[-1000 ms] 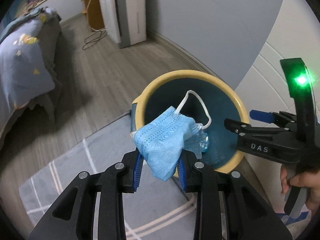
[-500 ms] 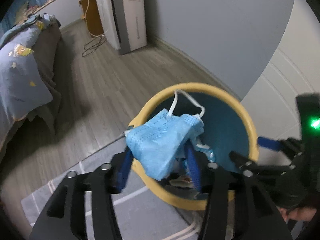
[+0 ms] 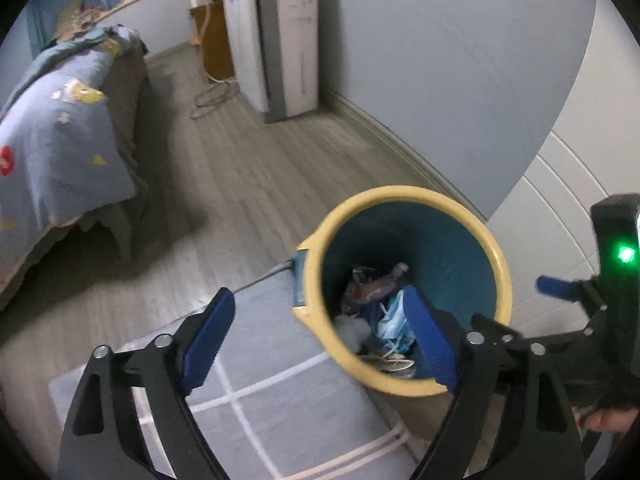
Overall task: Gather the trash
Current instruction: 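Open the right gripper to drop the blister pack while the left drops the mask, then move both open grippers back over the remaining trash on the rug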
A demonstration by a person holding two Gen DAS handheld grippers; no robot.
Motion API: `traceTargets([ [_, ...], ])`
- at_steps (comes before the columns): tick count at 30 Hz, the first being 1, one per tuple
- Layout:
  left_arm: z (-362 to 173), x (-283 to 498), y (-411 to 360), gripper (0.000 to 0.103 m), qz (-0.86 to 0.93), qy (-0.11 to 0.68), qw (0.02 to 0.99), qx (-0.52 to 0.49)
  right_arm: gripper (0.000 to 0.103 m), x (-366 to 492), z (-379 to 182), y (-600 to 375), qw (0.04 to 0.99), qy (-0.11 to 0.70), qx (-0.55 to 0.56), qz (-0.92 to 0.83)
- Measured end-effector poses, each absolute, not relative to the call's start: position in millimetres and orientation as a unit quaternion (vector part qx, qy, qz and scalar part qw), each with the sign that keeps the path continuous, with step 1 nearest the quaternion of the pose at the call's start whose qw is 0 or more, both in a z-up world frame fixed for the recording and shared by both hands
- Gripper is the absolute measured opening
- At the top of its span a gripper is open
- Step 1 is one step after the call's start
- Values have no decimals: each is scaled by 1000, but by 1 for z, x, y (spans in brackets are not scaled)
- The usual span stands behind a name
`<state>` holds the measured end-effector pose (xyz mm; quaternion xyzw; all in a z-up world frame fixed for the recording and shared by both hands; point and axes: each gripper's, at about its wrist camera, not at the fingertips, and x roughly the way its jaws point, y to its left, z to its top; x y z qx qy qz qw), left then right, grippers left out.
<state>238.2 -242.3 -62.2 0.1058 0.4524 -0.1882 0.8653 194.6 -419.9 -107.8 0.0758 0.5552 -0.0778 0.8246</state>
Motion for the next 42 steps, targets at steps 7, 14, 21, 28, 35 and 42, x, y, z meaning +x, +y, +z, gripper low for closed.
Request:
traceTargets([
  [7,-28,207,-189,94,-147,434,886,74,97,168,-75,-392,833,537,122,-56],
  [14,-11,155,-134,95,-124,417,897,77,97,132,-60,-329,847,522,100,-33],
  [21,-5,111,-72,95,-98,415,903,50,97,91,-78,-270,840,533,97,-4],
  [28,-18,70,-23,95,-78,419,904,39,97,63,-100,-224,837,542,71,20],
  [35,-42,50,17,95,-40,440,897,33,97,57,-115,-190,834,549,40,38],
  [42,-60,44,48,95,-14,468,884,15,97,58,-143,-144,814,576,15,72],
])
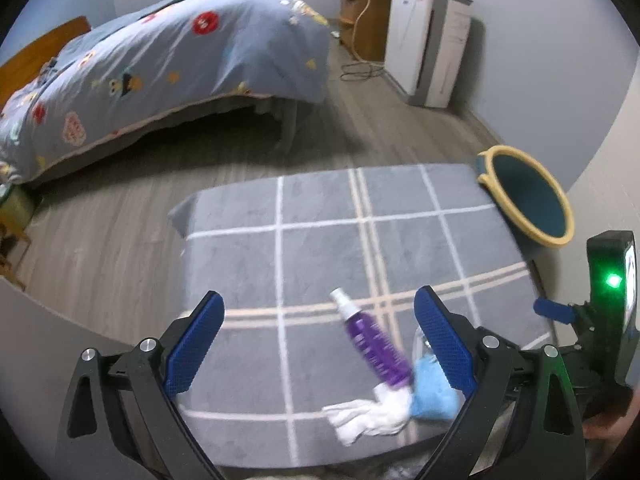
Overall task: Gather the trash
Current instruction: 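Move both open grippers back over the remaining trash on the rug, then grasp the blue face mask with the right gripper while the left moves to the purple spray bottle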
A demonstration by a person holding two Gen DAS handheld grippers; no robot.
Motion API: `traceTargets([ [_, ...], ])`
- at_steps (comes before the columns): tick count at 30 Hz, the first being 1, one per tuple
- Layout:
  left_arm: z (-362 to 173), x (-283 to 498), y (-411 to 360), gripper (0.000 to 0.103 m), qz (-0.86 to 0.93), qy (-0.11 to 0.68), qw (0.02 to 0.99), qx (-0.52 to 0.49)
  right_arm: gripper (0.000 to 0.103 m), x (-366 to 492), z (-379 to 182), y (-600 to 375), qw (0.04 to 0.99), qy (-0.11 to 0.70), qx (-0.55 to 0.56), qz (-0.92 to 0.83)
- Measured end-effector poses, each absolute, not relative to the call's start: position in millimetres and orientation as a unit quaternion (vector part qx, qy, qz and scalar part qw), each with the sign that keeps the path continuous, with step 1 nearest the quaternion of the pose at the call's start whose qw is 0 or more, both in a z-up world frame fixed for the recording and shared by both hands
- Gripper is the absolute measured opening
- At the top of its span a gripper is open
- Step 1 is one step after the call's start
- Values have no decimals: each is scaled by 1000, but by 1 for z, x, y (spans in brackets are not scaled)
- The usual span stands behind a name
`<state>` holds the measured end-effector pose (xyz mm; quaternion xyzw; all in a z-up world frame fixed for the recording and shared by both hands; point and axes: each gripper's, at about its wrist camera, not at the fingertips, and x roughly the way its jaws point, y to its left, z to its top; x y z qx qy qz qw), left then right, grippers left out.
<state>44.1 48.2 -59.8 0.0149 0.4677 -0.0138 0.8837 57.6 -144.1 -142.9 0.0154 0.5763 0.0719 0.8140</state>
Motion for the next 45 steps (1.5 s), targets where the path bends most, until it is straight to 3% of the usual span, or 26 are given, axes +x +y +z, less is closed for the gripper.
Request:
traceTargets([
  [6,-69,49,62,95,-1,484,875,16,96,68,-165,-131,796,601,19,70],
  [8,-71,51,63,95,0,487,873,14,87,71,-170,-132,792,607,25,69],
  [13,-69,55,65,95,-7,485,875,0,50,73,-187,-127,767,634,36,91],
  [24,-74,57,57,95,-11,491,871,20,4,83,-194,-105,771,626,-13,117],
  [33,-83,65,59,95,2,507,862,18,4,89,-146,-132,799,586,51,127],
  [37,-90,68,53,95,6,515,856,28,5,92,-150,-139,789,599,55,129],
  [38,-91,69,54,95,7,517,856,25,6,91,-156,-137,783,607,50,127],
  [40,-90,69,57,95,12,518,855,14,23,91,-173,-136,770,626,44,114],
  [42,-89,69,61,95,13,516,857,4,33,92,-187,-134,762,637,44,106],
  [45,-90,70,64,95,15,517,856,6,33,94,-196,-129,757,644,36,107],
])
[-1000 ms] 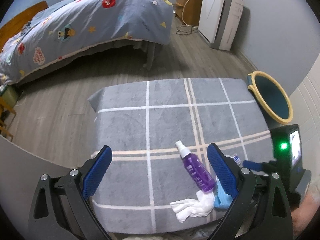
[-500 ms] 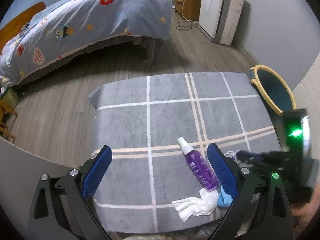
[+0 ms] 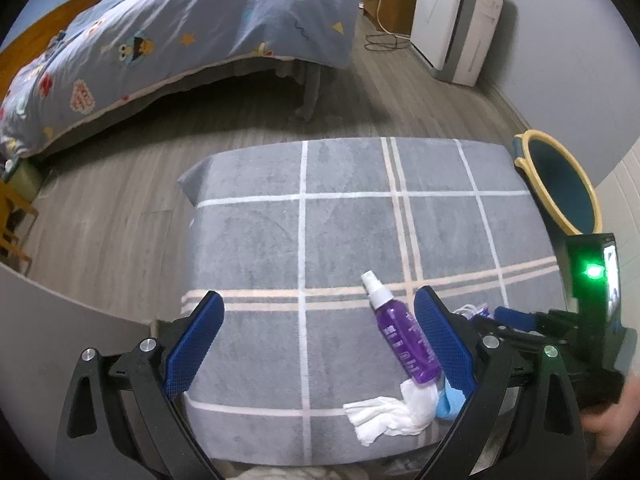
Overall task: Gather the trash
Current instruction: 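Grasp the blue face mask with the right gripper while the left moves to the purple spray bottle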
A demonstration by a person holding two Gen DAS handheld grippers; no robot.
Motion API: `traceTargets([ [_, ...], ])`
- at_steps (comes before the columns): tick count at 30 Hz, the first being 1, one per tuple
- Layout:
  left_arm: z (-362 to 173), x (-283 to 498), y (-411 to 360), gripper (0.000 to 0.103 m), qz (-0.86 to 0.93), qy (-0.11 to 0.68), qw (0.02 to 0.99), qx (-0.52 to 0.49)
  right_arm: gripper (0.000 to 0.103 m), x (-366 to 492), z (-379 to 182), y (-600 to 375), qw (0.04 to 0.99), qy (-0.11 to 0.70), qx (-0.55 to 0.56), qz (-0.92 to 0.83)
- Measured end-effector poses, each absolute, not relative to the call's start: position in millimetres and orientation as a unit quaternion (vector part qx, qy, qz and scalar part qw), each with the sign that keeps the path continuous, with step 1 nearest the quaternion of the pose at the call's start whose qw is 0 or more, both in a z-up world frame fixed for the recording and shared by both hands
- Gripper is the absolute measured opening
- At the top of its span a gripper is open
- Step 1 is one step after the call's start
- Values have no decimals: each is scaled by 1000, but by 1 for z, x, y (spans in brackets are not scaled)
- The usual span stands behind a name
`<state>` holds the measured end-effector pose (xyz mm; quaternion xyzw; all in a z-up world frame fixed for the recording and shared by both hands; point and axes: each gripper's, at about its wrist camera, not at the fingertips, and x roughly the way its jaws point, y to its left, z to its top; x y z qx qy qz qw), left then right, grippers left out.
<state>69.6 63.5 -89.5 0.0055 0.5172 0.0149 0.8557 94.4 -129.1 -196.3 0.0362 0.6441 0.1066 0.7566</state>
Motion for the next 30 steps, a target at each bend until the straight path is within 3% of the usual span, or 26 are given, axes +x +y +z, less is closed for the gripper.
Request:
traceTargets([
  [5,-91,70,64,95,9,519,854,10,32,102,-202,-118,765,636,19,102],
  [7,-90,71,66,95,8,520,854,6,7,101,-199,-111,770,629,-8,106],
  [8,-90,71,67,95,8,520,854,4,2,101,-197,-109,769,630,-9,107],
  [22,-102,82,50,95,5,534,845,23,2,109,-97,-142,804,570,38,164],
  [30,-135,91,33,95,-3,571,821,17,2,131,-52,-171,846,504,48,166],
])
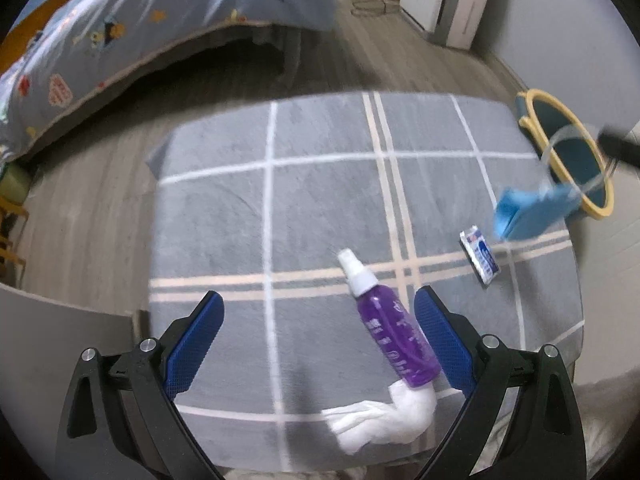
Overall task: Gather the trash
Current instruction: 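Grasp the blue face mask with the right gripper while the left moves to the purple spray bottle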
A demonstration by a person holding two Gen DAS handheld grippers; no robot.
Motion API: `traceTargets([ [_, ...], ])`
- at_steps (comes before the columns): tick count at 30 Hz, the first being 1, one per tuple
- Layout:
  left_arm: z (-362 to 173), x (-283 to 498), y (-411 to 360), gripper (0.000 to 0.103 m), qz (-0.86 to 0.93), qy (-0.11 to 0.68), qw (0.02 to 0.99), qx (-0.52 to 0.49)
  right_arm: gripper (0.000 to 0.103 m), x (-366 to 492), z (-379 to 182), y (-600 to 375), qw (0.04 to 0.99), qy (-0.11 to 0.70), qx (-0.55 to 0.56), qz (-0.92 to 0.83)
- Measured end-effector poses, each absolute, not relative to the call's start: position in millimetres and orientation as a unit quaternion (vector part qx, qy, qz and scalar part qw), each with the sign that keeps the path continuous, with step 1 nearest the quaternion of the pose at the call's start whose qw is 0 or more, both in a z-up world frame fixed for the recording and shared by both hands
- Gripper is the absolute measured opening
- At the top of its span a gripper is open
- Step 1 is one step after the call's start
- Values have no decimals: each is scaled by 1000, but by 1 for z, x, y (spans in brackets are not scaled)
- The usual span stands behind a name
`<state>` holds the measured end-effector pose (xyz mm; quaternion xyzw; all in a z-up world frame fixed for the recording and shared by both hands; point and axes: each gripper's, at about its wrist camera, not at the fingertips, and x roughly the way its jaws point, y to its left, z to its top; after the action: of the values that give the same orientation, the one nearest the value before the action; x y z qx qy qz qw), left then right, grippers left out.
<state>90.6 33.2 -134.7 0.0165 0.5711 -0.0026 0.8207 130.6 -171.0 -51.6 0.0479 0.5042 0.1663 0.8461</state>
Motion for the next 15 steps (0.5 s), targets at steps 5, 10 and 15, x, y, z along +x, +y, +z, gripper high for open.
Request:
traceTargets([
  [5,-165,94,15,94,-12,605,796,7,2,143,-58,-196,850,499,72,152],
  [10,-187,91,10,90,-16,634,773,-21,2,150,-67,-212,846,507,87,140],
  [15,-204,93,2,48,-32,659,751,-28,2,152,-67,-216,848,504,92,139],
])
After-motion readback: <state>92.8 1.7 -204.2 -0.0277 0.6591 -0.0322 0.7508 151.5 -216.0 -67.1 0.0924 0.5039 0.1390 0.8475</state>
